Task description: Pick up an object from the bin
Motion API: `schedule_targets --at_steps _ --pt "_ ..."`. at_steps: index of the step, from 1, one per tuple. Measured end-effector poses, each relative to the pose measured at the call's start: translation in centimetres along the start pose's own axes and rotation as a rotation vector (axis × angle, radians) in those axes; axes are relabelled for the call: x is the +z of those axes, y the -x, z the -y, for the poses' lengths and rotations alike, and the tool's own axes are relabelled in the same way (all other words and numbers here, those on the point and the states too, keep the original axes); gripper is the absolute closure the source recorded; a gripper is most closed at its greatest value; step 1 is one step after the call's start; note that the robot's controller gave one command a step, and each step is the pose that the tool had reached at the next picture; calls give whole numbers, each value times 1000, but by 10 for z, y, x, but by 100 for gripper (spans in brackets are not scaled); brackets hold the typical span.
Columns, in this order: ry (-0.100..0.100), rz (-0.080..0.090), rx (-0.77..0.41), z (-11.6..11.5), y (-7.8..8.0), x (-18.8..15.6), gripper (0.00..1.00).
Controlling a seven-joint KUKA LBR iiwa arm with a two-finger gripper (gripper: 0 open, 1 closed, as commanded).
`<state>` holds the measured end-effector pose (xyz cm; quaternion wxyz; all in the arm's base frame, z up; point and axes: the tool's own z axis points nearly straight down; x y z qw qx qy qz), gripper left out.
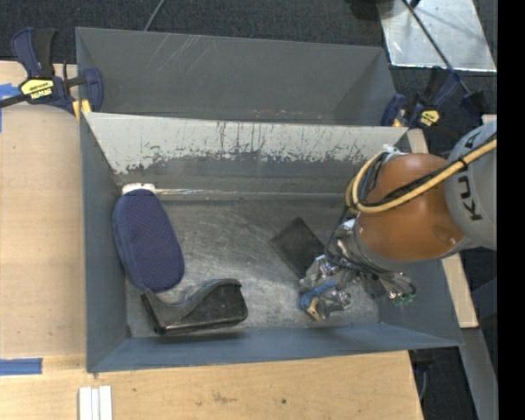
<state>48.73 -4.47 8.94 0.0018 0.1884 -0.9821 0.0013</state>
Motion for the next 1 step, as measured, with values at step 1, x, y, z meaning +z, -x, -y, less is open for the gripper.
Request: schedule_targets --at_steps 1 --pt "-4 14 -14 3 8 -142 100"
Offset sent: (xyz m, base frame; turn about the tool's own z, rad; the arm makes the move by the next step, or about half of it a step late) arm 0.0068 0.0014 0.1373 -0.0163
